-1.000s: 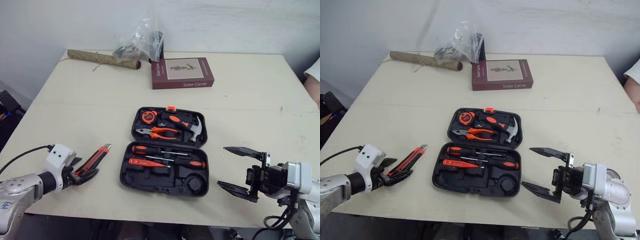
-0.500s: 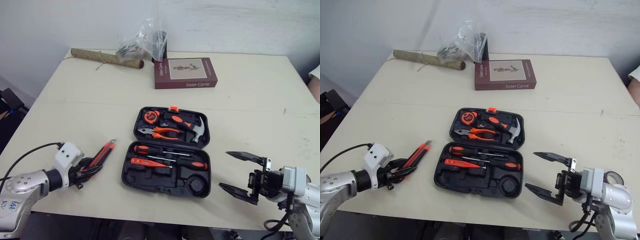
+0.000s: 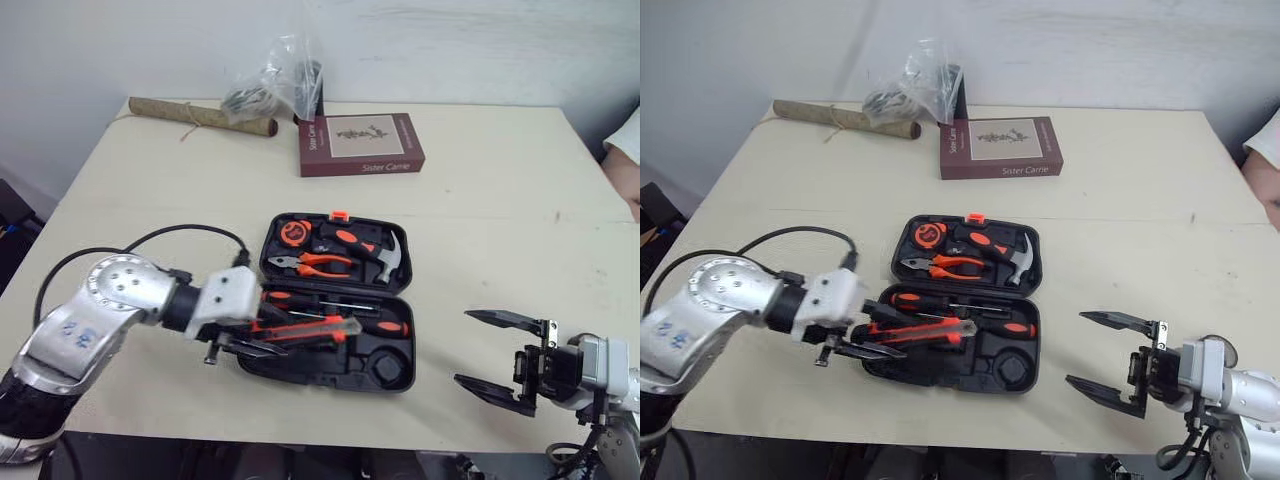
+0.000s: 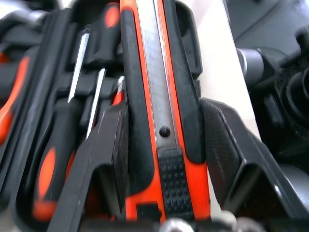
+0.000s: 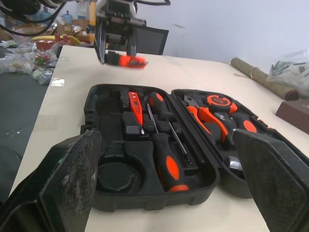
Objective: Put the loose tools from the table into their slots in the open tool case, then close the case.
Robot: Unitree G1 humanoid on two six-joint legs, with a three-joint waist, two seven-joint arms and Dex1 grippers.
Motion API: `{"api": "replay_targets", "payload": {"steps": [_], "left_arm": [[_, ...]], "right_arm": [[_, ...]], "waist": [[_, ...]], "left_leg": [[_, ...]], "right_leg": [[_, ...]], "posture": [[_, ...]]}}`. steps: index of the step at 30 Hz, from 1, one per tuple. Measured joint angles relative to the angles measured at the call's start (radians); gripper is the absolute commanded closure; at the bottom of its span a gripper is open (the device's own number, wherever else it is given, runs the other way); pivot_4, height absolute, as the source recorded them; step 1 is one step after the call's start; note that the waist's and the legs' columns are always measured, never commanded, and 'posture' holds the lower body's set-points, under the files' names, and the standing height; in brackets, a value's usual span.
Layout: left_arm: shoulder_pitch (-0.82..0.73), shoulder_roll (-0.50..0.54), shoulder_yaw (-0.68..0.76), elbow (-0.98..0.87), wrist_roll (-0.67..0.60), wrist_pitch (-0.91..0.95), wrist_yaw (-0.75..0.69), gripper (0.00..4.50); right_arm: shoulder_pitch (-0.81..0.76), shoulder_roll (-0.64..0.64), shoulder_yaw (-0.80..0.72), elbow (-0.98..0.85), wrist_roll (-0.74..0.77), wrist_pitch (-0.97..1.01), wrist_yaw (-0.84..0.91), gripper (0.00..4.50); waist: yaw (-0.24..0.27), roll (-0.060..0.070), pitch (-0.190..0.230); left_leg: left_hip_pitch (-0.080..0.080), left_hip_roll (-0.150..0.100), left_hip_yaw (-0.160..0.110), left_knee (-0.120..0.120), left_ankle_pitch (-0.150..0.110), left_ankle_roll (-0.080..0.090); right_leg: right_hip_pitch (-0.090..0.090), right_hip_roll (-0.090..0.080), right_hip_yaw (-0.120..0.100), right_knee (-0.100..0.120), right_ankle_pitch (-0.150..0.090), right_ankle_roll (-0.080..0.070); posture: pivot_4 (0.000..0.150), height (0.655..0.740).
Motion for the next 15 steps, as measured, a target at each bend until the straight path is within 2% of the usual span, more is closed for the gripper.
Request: {"api": "replay_targets", "payload": {"steps": [6, 15], "left_arm": [[-0.036, -0.003, -0.199, -0.002, 0.178, 0.016, -0.014, 2.99], [-0.106, -0.052, -0.252, 0.004, 0.279, 0.063, 0.003, 2.99]], "right_arm": [[0.042, 0.000, -0.003, -0.002, -0.009, -0.001, -0.005, 0.00], [0.086, 0.010, -0.005, -0.031, -0.018, -0.022, -0.032, 0.00]], "waist": [[-0.003, -0.001, 0.001], [0.003, -0.001, 0.001]], "left_leg": [[-0.001, 0.004, 0.001, 0.000, 0.001, -0.001], [0.000, 0.003, 0.000, 0.002, 0.001, 0.000]], "right_leg": [[-0.002, 0.004, 0.003, 0.000, 0.000, -0.001], [0.000, 0.000, 0.004, 0.001, 0.000, -0.001]], "posture": [[0.150, 0.7400], [0.150, 0.7400]]}}
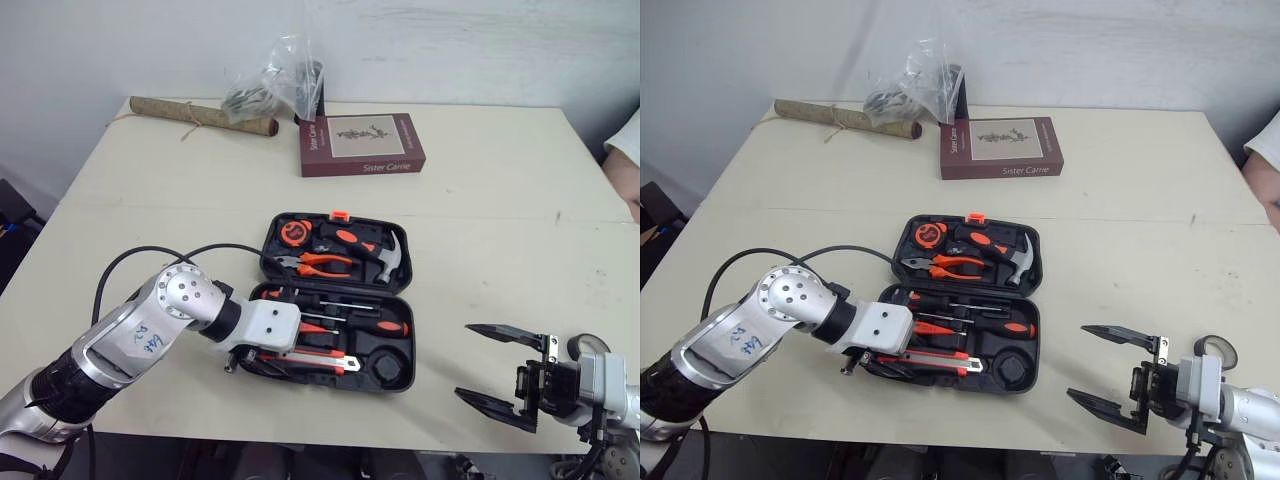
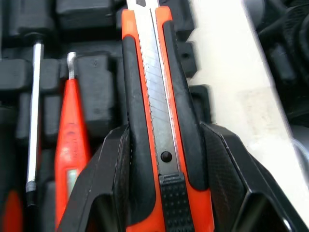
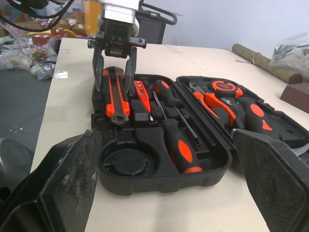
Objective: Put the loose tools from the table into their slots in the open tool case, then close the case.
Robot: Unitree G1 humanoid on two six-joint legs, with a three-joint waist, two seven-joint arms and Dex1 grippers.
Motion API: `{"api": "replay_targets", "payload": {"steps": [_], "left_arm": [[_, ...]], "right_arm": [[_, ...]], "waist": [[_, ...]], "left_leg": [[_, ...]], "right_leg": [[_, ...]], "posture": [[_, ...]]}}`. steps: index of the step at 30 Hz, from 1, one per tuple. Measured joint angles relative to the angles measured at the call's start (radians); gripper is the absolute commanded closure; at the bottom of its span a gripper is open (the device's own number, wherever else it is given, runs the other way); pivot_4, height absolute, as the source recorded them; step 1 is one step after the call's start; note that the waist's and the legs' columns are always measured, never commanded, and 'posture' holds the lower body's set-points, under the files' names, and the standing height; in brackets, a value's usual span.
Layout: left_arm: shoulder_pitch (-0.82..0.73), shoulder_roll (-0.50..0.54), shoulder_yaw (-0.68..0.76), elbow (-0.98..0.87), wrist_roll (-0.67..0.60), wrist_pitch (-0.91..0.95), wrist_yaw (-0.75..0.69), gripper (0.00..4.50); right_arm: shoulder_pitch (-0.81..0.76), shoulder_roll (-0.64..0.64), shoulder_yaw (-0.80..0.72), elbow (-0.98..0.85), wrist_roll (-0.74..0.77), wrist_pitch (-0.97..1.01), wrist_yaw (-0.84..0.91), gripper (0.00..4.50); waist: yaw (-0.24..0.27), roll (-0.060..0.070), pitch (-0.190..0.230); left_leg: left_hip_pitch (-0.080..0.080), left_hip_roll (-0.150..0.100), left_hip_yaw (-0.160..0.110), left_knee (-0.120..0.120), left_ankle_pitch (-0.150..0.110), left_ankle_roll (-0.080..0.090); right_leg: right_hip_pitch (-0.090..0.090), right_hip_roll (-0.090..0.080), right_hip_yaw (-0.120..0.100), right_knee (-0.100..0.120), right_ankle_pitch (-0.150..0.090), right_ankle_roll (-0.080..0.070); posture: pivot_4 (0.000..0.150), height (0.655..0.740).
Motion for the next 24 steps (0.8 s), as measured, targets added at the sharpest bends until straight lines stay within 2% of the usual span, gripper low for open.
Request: {"api": "replay_targets", "payload": {"steps": [12, 13, 14, 15, 17, 19, 21, 24], "left_arm": [[-0.004, -0.022, -0.015, -0.004, 0.027, 0.020, -0.011, 2.99], [-0.005, -0.022, -0.016, -0.005, 0.032, 0.017, -0.013, 2.19], [-0.005, -0.022, -0.017, -0.006, 0.037, 0.013, -0.013, 1.96], [-0.006, -0.017, -0.021, -0.006, 0.055, -0.011, -0.014, 1.51], [-0.006, -0.012, -0.021, -0.002, 0.068, -0.026, -0.014, 0.89], [-0.007, -0.013, -0.016, 0.010, 0.082, -0.049, -0.009, 0.89], [-0.003, -0.075, 0.044, 0.020, -0.006, -0.060, -0.024, 0.89], [0.024, -0.048, 0.146, 0.018, -0.121, -0.106, -0.095, 0.89]], "right_arm": [[0.010, 0.000, 0.000, -0.017, -0.011, -0.006, -0.007, 0.00], [0.007, 0.000, 0.000, -0.017, -0.013, -0.007, -0.008, 0.00], [0.005, 0.000, 0.000, -0.017, -0.014, -0.008, -0.008, 0.00], [0.001, 0.000, 0.002, -0.016, -0.016, -0.010, -0.009, 0.00], [-0.002, 0.000, 0.002, -0.016, -0.019, -0.010, -0.011, 0.00], [-0.004, 0.000, 0.003, -0.016, -0.021, -0.010, -0.012, 0.00], [-0.025, 0.005, 0.009, -0.015, -0.031, -0.010, -0.023, 0.00], [-0.041, 0.005, 0.014, -0.014, -0.040, -0.010, -0.038, 0.00]], "waist": [[0.001, 0.000, 0.000], [0.001, 0.000, 0.000], [0.001, 0.000, 0.000], [0.001, 0.000, 0.000], [0.001, 0.000, 0.000], [0.002, 0.000, 0.000], [0.003, 0.000, 0.000], [-0.001, -0.001, 0.000]], "left_leg": [[0.000, 0.000, 0.000, 0.001, 0.000, 0.000], [0.000, 0.000, 0.000, 0.001, 0.000, 0.000], [0.000, 0.000, 0.000, 0.001, 0.000, 0.000], [0.000, 0.000, 0.000, 0.001, 0.000, 0.000], [0.000, 0.000, 0.000, 0.001, 0.000, 0.000], [0.000, 0.000, 0.000, 0.001, 0.001, 0.000], [-0.001, 0.001, 0.000, 0.003, 0.000, 0.000], [0.000, 0.001, -0.001, 0.003, 0.001, 0.000]], "right_leg": [[0.000, -0.001, 0.000, 0.001, 0.000, 0.000], [0.000, 0.000, 0.000, 0.001, 0.000, 0.000], [0.000, 0.000, 0.000, 0.001, 0.000, 0.000], [0.000, -0.001, 0.000, 0.001, 0.000, 0.000], [0.000, 0.000, 0.000, 0.001, 0.000, 0.000], [0.000, 0.000, 0.000, 0.001, 0.000, 0.000], [0.000, -0.001, 0.000, 0.001, 0.000, 0.000], [0.000, -0.001, -0.001, 0.002, 0.000, 0.000]], "posture": [[0.150, 0.7400], [0.150, 0.7400], [0.150, 0.7400], [0.150, 0.7400], [0.150, 0.7400], [0.150, 0.7400], [0.150, 0.7400], [0.150, 0.7400]]}}
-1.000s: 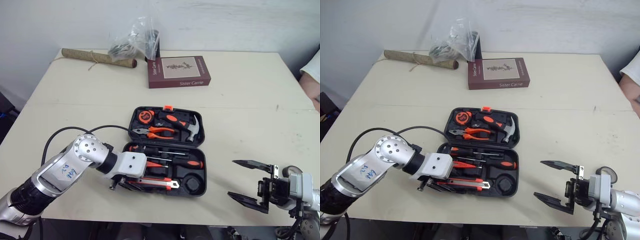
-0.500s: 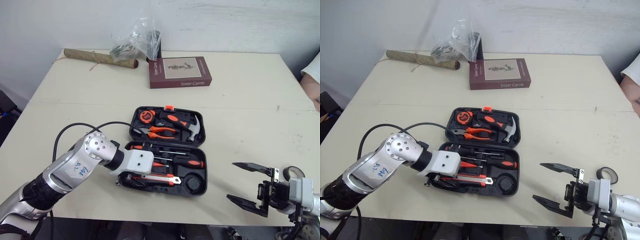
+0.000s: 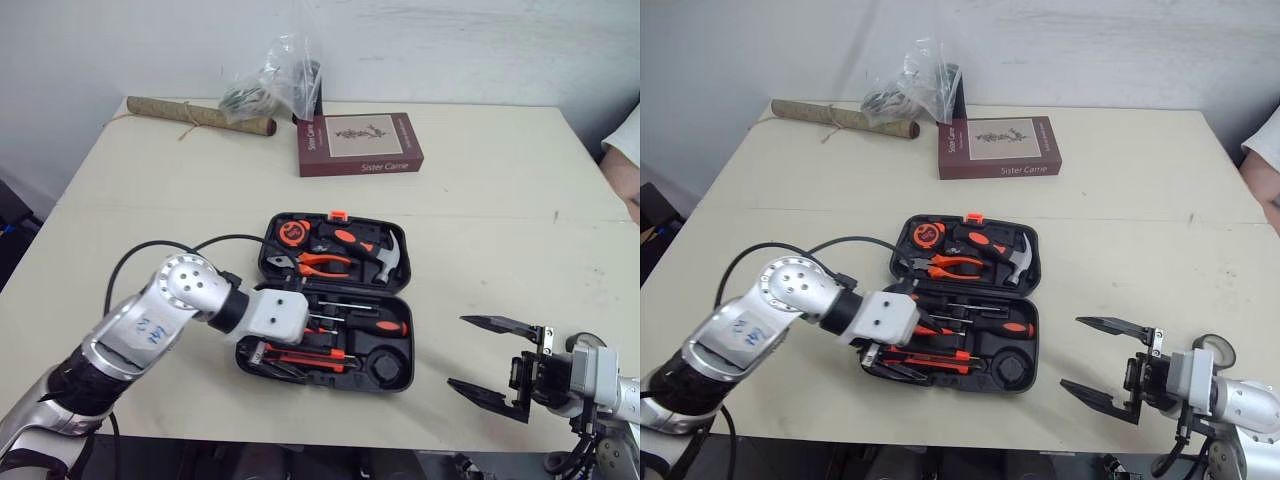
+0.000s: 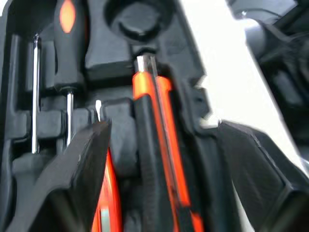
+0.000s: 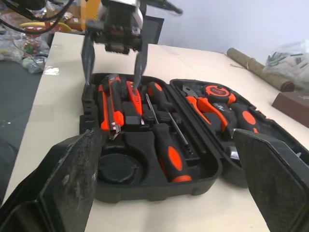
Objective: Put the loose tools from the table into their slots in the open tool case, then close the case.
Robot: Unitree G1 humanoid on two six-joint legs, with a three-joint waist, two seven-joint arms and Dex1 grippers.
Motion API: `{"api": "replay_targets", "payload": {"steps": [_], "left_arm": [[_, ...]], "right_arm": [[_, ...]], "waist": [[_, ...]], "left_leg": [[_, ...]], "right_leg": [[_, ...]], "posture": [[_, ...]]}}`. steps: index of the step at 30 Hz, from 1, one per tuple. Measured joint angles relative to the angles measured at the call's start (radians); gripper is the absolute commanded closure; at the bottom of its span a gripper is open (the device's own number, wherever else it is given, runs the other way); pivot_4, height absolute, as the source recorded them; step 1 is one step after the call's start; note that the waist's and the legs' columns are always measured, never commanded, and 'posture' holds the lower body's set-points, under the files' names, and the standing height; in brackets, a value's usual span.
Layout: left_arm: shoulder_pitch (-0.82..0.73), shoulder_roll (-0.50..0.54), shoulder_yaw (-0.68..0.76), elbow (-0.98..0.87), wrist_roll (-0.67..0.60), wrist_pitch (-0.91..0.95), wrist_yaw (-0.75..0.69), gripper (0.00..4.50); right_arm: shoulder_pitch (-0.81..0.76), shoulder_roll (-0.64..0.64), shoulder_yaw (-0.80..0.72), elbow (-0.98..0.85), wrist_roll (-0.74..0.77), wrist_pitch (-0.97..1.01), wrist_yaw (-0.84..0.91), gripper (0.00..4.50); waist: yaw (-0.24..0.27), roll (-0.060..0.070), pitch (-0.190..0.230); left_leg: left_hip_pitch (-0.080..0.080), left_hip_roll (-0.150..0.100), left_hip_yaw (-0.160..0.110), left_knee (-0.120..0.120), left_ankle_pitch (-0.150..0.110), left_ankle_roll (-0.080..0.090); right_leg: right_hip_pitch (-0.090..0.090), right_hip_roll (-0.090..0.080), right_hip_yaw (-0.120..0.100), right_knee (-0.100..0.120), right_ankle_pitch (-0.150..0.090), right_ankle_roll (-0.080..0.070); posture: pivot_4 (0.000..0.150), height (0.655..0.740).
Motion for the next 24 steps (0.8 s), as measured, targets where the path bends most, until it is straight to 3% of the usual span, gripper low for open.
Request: {"api": "replay_targets", "payload": {"steps": [1, 4, 10, 11, 24], "left_arm": [[0.018, 0.009, 0.031, 0.002, -0.021, -0.016, -0.013, 0.89], [0.059, -0.005, 0.105, 0.041, -0.055, -0.092, -0.018, 1.60], [0.169, -0.161, 0.176, 0.239, -0.075, -0.312, 0.020, 4.21], [0.185, -0.174, 0.173, 0.267, -0.071, -0.337, 0.024, 4.37], [0.219, -0.195, 0.107, 0.372, -0.006, -0.479, -0.009, 4.37]], "right_arm": [[0.002, 0.000, 0.001, 0.001, -0.002, 0.000, -0.002, 0.00], [0.002, 0.002, 0.002, 0.004, -0.009, 0.000, -0.010, 0.00], [-0.002, 0.017, 0.022, 0.036, -0.024, 0.000, -0.022, 0.00], [-0.002, 0.020, 0.026, 0.037, -0.025, -0.001, -0.022, 0.00], [0.023, 0.023, 0.028, 0.121, -0.046, -0.051, 0.002, 0.00]], "waist": [[-0.001, 0.000, 0.000], [-0.002, 0.000, 0.000], [-0.002, 0.000, 0.000], [-0.002, 0.000, 0.000], [-0.005, 0.000, 0.000]], "left_leg": [[0.000, 0.000, 0.000, 0.000, 0.000, 0.000], [0.000, -0.001, 0.000, 0.001, 0.000, 0.000], [0.000, -0.001, 0.000, 0.003, -0.001, 0.001], [0.000, 0.000, 0.000, 0.003, -0.001, 0.001], [0.000, 0.000, 0.001, 0.003, -0.001, 0.001]], "right_leg": [[0.000, 0.000, 0.000, 0.000, 0.000, 0.000], [0.000, 0.000, 0.000, 0.001, 0.000, 0.000], [0.000, 0.000, -0.001, 0.001, 0.000, 0.000], [0.000, 0.000, -0.001, 0.002, 0.000, 0.000], [0.000, 0.000, -0.001, 0.002, 0.000, 0.000]], "posture": [[0.150, 0.7400], [0.150, 0.7400], [0.150, 0.7400], [0.150, 0.7400], [0.150, 0.7400]]}}
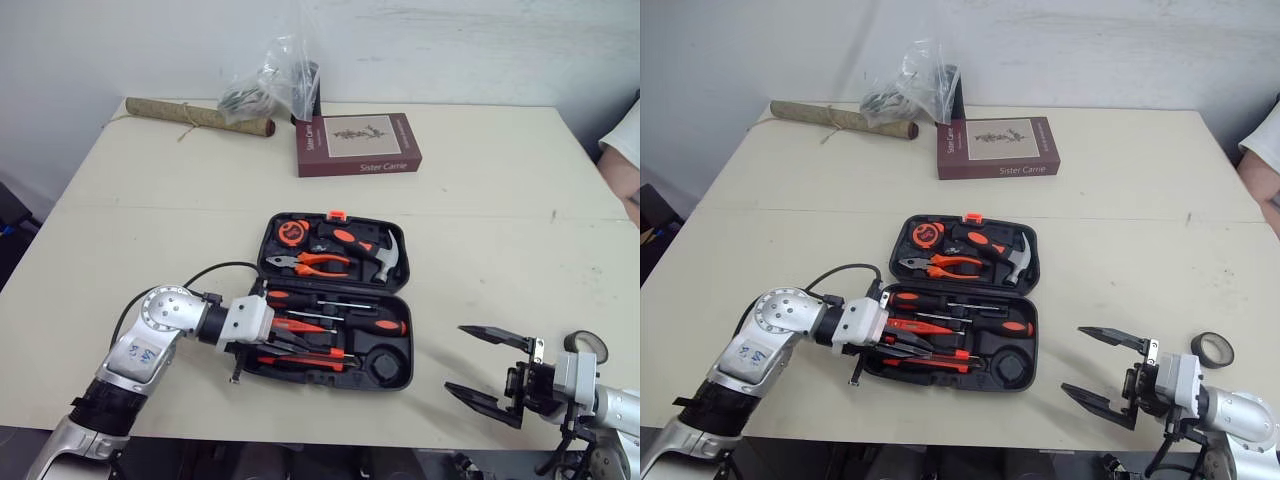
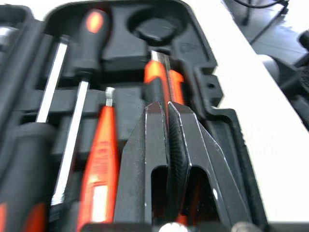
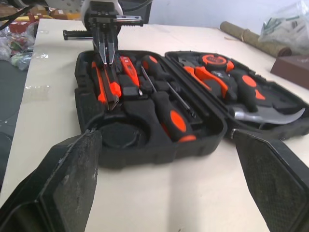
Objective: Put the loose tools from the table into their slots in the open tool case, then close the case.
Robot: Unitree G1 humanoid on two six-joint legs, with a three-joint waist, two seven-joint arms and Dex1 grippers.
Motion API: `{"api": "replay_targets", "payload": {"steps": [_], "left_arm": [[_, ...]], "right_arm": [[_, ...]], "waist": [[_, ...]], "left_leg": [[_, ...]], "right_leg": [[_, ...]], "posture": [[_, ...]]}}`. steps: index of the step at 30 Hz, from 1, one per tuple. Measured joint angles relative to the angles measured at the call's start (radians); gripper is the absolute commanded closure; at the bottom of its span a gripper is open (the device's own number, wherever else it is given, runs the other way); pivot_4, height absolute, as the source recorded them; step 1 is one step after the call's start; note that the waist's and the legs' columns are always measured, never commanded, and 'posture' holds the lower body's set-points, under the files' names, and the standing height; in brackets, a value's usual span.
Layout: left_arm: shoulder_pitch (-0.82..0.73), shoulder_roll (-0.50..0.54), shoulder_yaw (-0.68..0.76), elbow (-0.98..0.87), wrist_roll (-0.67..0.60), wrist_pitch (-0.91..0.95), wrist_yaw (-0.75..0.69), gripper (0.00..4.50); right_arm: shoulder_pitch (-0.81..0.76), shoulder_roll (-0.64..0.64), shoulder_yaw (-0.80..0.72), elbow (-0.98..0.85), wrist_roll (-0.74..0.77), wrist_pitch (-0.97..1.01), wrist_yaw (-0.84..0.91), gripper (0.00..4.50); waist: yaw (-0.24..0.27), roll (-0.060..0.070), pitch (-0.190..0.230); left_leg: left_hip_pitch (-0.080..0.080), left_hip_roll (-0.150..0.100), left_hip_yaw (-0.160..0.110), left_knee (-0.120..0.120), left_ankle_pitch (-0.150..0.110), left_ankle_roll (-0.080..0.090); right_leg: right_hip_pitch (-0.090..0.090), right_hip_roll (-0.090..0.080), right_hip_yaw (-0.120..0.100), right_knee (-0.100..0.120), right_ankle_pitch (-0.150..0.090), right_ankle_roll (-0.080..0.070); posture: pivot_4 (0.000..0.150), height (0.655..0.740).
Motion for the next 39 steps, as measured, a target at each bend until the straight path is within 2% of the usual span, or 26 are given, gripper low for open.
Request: {"api": "replay_targets", "payload": {"steps": [8, 13, 16, 18, 21, 24, 25, 27, 30, 31, 33, 35, 39], "left_arm": [[-0.024, -0.024, -0.048, 0.006, 0.084, 0.000, 0.074, 4.37], [-0.048, 0.005, -0.102, -0.032, 0.111, 0.109, 0.090, 4.37], [-0.053, 0.014, -0.116, -0.050, 0.130, 0.155, 0.096, 4.37], [-0.051, 0.014, -0.124, -0.051, 0.136, 0.169, 0.106, 4.37], [-0.019, -0.018, -0.106, -0.033, 0.136, 0.118, 0.134, 4.37], [0.012, -0.046, -0.085, -0.009, 0.110, 0.037, 0.151, 3.66], [0.050, -0.052, -0.041, 0.004, 0.069, 0.003, 0.146, 3.29], [0.119, -0.054, 0.136, 0.004, -0.061, -0.014, 0.158, 2.52], [0.164, -0.002, 0.302, 0.010, -0.133, -0.002, 0.190, 1.10], [0.174, 0.008, 0.330, 0.017, -0.141, 0.000, 0.196, 0.91], [0.230, 0.058, 0.497, 0.110, -0.168, 0.013, 0.249, 0.13], [0.271, 0.092, 0.631, 0.199, -0.173, 0.009, 0.295, 0.06], [0.371, 0.112, 0.768, 0.350, -0.164, -0.043, 0.330, 0.06]], "right_arm": [[0.013, 0.000, 0.000, 0.026, 0.001, -0.028, 0.016, 0.00], [0.013, 0.000, -0.001, 0.032, 0.001, -0.029, 0.020, 0.00], [0.013, 0.000, -0.001, 0.032, 0.002, -0.031, 0.020, 0.00], [0.015, 0.000, -0.005, 0.032, 0.003, -0.032, 0.020, 0.00], [0.015, -0.001, -0.025, 0.031, 0.012, -0.027, 0.008, 0.00], [0.018, -0.011, -0.051, 0.030, 0.022, -0.021, -0.014, 0.00], [0.027, -0.029, -0.092, 0.028, 0.030, -0.013, -0.029, 0.00], [0.079, -0.092, -0.258, 0.069, 0.057, -0.001, -0.057, 0.00], [0.113, -0.111, -0.379, 0.155, 0.059, -0.007, -0.078, 0.00], [0.122, -0.114, -0.398, 0.179, 0.057, -0.009, -0.080, 0.00], [0.176, -0.133, -0.512, 0.333, 0.044, -0.034, -0.107, 0.00], [0.221, -0.140, -0.601, 0.437, 0.039, -0.052, -0.140, 0.00], [0.288, -0.137, -0.683, 0.564, 0.022, -0.071, -0.204, 0.00]], "waist": [[0.006, 0.001, -0.002], [0.011, 0.002, -0.007], [0.011, 0.005, -0.010], [0.008, 0.005, -0.014], [0.008, 0.014, -0.016], [0.012, 0.017, -0.017], [0.012, 0.016, -0.016], [0.018, 0.010, -0.013], [0.020, 0.009, -0.012], [0.020, 0.009, -0.012], [0.020, 0.009, -0.010], [0.019, 0.008, -0.009], [0.009, 0.009, -0.009]], "left_leg": [[0.003, -0.001, 0.000, 0.000, 0.000, 0.001], [0.005, -0.001, 0.000, -0.001, -0.001, 0.001], [0.018, -0.001, 0.001, -0.008, -0.006, 0.006], [0.021, 0.000, 0.001, -0.010, -0.008, 0.006], [0.032, -0.001, 0.001, -0.012, -0.011, 0.007], [0.033, -0.001, 0.000, -0.012, -0.010, 0.007], [0.029, -0.001, 0.000, -0.012, -0.010, 0.007], [0.013, -0.001, -0.001, -0.009, -0.008, 0.002], [0.013, -0.001, -0.001, -0.011, -0.008, 0.002], [0.013, -0.001, -0.001, -0.011, -0.008, 0.002], [0.013, -0.001, 0.000, -0.012, -0.012, 0.007], [0.013, -0.001, 0.000, -0.012, -0.014, 0.009], [0.013, -0.002, 0.000, -0.013, -0.019, 0.004]], "right_leg": [[0.003, -0.003, -0.001, -0.001, 0.000, 0.000], [0.005, -0.004, -0.001, -0.001, 0.000, 0.000], [0.018, -0.005, -0.001, -0.007, 0.000, 0.000], [0.027, -0.005, -0.001, -0.010, -0.001, -0.001], [0.038, -0.007, -0.001, -0.015, -0.002, -0.003], [0.034, -0.008, -0.002, -0.015, -0.001, -0.002], [0.031, -0.008, -0.002, -0.015, -0.001, -0.002], [0.016, -0.009, -0.004, -0.016, -0.001, -0.001], [0.016, -0.009, -0.006, -0.019, -0.001, -0.001], [0.016, -0.009, -0.006, -0.020, -0.001, -0.001], [0.017, -0.009, -0.006, -0.022, -0.001, -0.001], [0.017, -0.009, -0.006, -0.024, -0.001, -0.002], [0.017, -0.011, -0.004, -0.024, -0.002, -0.003]], "posture": [[0.150, 0.7400], [0.150, 0.7400], [0.150, 0.7400], [0.150, 0.7400], [0.150, 0.7400], [0.150, 0.7400], [0.150, 0.7400], [0.150, 0.7400], [0.150, 0.7400], [0.150, 0.7400], [0.150, 0.7400], [0.150, 0.7400], [0.150, 0.7400]]}}
